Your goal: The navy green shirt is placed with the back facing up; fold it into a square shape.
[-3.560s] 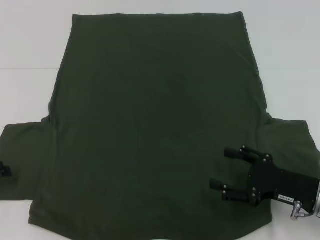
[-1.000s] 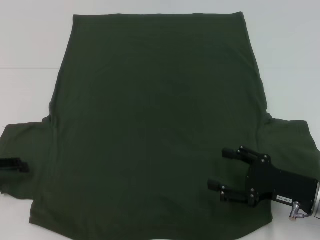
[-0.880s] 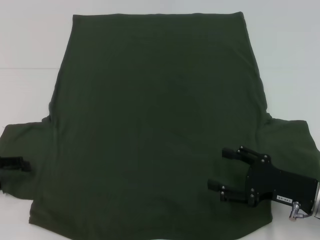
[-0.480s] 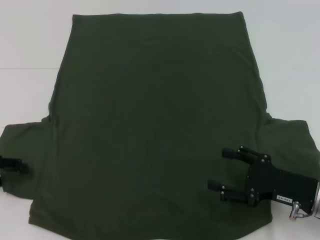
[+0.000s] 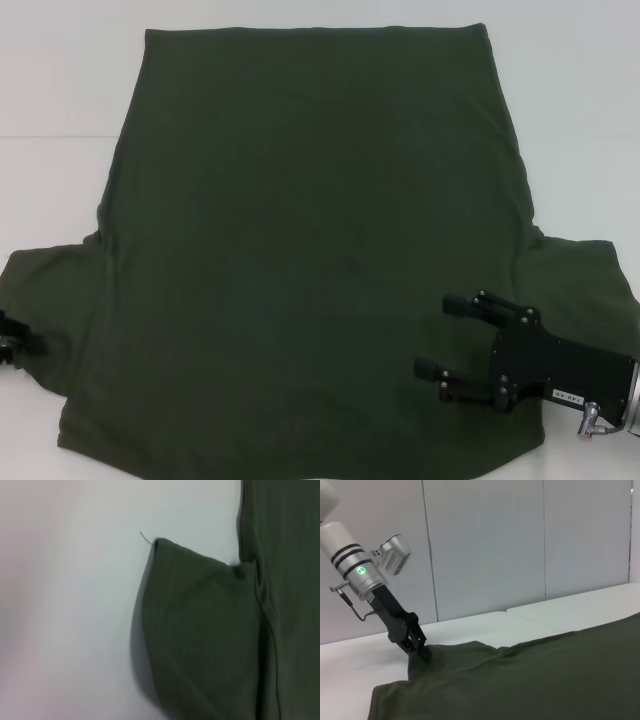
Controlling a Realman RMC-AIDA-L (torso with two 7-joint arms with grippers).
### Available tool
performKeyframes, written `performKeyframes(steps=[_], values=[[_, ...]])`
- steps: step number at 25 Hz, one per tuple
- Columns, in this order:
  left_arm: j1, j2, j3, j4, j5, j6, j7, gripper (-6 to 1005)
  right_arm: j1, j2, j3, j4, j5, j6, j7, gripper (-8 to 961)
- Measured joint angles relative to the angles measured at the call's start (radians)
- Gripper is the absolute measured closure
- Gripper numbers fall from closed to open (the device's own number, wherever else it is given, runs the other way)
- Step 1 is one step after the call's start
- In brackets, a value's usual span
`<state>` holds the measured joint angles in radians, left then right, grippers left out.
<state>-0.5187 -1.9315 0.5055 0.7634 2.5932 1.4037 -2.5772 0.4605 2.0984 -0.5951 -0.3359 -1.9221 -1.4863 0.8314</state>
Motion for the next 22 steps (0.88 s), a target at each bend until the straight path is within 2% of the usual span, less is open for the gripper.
performKeyframes(steps=[4, 10, 18, 22], values=[[0.001, 0.000, 0.006, 0.001, 0.000, -0.005, 0.003, 732, 0.001, 0.000, 0.000, 0.000, 0.000, 0.000, 0.000, 23], [0.000, 0.000, 0.006, 0.005, -0.006, -0.003, 0.012, 929, 0.004, 0.000, 0.000, 0.000, 0.000, 0.000, 0.000, 23], [0.010, 0.010, -0.003, 0.053, -0.009, 0.009, 0.025, 997, 0.004, 0.000, 0.000, 0.000, 0.004, 0.000, 0.000, 22], [0.015, 0.026, -0.003, 0.079, -0.008, 0.011, 0.025, 997, 0.004, 0.000, 0.000, 0.000, 0.009, 0.000, 0.000, 22]])
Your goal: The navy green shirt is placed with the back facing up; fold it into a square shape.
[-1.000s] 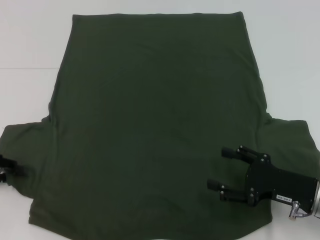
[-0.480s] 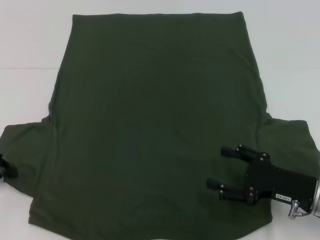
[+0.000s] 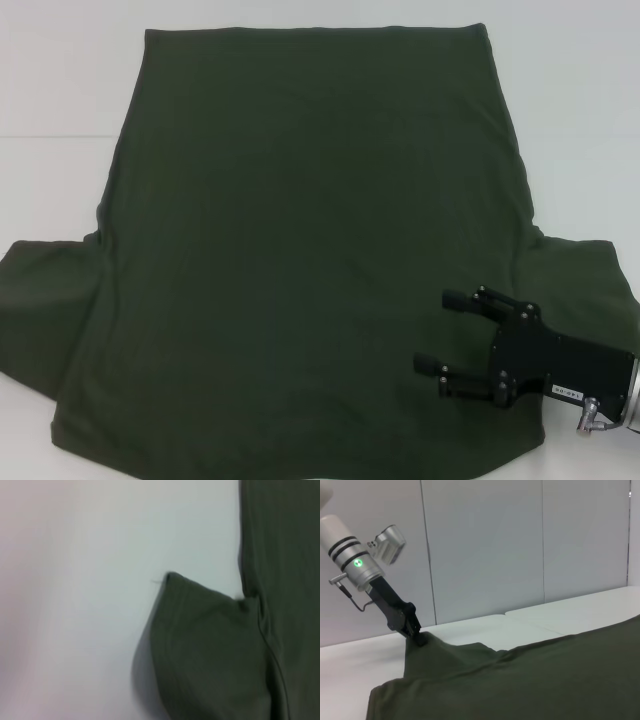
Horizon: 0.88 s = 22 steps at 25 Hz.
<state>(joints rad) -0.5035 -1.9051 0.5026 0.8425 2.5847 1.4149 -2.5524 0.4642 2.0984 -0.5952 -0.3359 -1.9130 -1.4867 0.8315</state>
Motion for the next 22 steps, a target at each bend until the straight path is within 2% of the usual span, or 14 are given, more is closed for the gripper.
performKeyframes(steps=[5, 11, 18, 22], values=[[-0.014, 0.031, 0.000, 0.008, 0.003, 0.001, -0.003, 997, 0.000, 0.000, 0.000, 0.000, 0.001, -0.012, 0.003, 22], [-0.039, 0.040, 0.002, 0.034, 0.009, 0.008, -0.009, 998, 0.001, 0.000, 0.000, 0.000, 0.002, -0.023, 0.008, 22], [-0.080, 0.033, 0.009, 0.052, 0.009, 0.064, -0.010, 998, 0.001, 0.000, 0.000, 0.000, 0.002, -0.023, 0.008, 22], [-0.118, 0.002, 0.018, 0.103, 0.004, 0.108, -0.011, 998, -0.001, 0.000, 0.000, 0.007, 0.002, -0.020, 0.004, 22]])
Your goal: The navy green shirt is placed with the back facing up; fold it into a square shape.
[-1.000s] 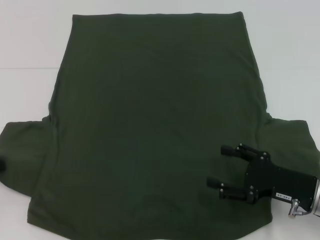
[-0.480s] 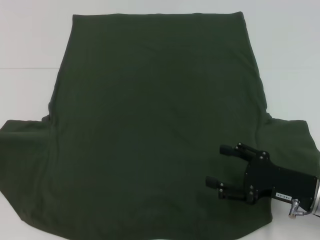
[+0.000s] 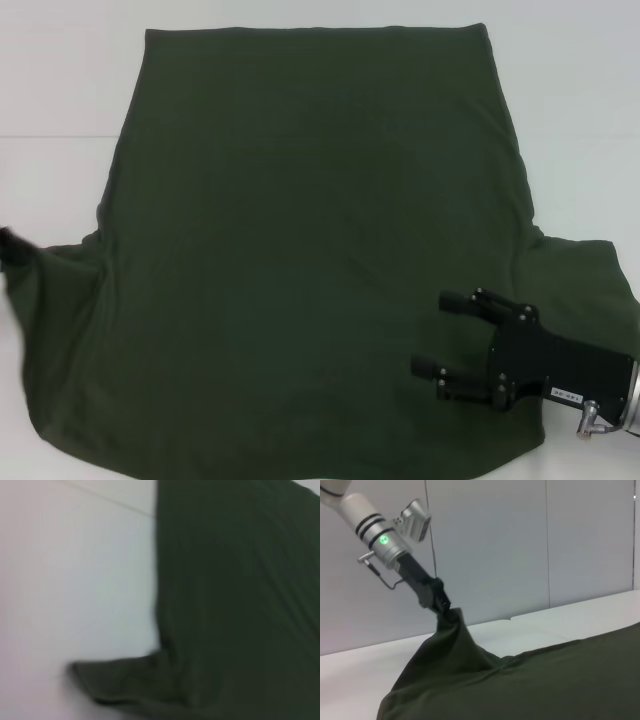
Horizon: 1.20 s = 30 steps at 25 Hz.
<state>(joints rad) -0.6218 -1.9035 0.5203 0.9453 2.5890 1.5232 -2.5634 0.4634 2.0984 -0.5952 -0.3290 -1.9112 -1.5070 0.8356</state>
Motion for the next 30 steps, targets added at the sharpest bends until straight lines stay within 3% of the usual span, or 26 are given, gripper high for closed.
performKeyframes(steps=[4, 10, 13, 19, 24, 30], values=[[-0.057, -0.058, 0.063, 0.042, 0.002, 0.042, 0.000, 997, 0.001, 0.000, -0.001, 0.010, 0.000, 0.005, -0.003, 22], [-0.095, -0.161, 0.271, 0.038, 0.047, -0.056, -0.044, 996, 0.001, 0.000, 0.000, 0.009, 0.000, 0.005, -0.004, 22], [-0.091, -0.188, 0.308, 0.026, 0.087, -0.111, -0.063, 996, 0.001, 0.000, 0.000, 0.009, 0.000, 0.004, -0.004, 22], [-0.087, -0.187, 0.290, -0.060, 0.087, -0.158, -0.067, 995, 0.000, 0.000, 0.000, 0.009, 0.000, 0.000, -0.004, 22], [-0.084, -0.190, 0.220, -0.088, 0.049, -0.156, -0.058, 994, 0.001, 0.000, 0.000, 0.008, 0.000, 0.005, -0.004, 22], [-0.063, -0.157, 0.179, -0.189, -0.111, -0.149, -0.024, 899, 0.001, 0.000, 0.000, 0.008, 0.000, 0.006, -0.004, 22]])
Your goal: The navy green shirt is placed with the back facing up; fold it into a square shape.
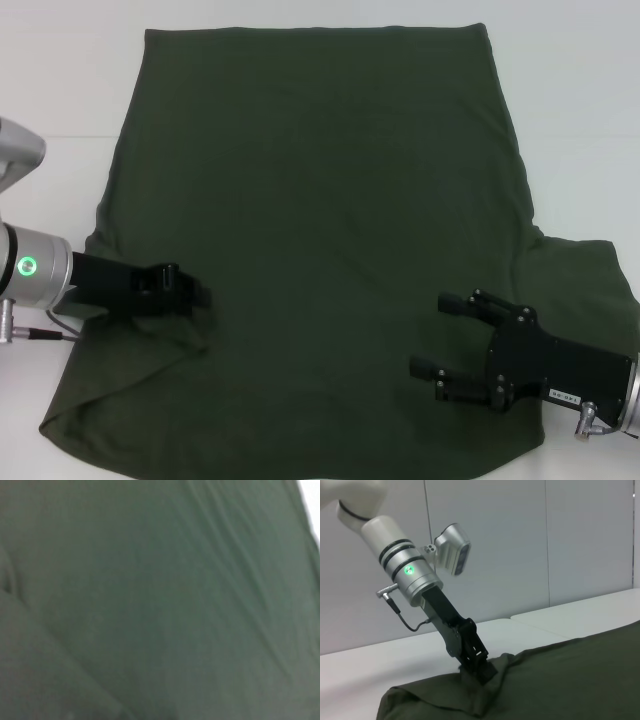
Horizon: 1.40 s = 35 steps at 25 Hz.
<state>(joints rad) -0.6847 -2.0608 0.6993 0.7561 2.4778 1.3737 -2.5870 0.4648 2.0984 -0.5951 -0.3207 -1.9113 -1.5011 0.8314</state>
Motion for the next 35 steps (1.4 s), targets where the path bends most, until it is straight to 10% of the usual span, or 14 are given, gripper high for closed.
performKeyframes(steps=[6, 8, 16, 35], values=[[0.039, 0.032, -0.046, -0.062, -0.123, 0.017, 0.035, 786, 0.001, 0.000, 0.000, 0.000, 0.000, 0.001, 0.000, 22], [0.073, 0.050, -0.101, -0.067, -0.156, 0.039, 0.030, 557, 0.001, 0.000, 0.000, 0.000, 0.000, 0.001, 0.000, 22], [0.181, 0.109, -0.360, -0.188, -0.195, 0.092, 0.020, 389, 0.002, 0.000, 0.000, 0.000, 0.000, 0.001, 0.000, 22], [0.195, 0.068, -0.394, -0.290, -0.198, -0.052, -0.002, 399, 0.005, 0.000, 0.000, 0.000, 0.000, 0.004, 0.000, 22]])
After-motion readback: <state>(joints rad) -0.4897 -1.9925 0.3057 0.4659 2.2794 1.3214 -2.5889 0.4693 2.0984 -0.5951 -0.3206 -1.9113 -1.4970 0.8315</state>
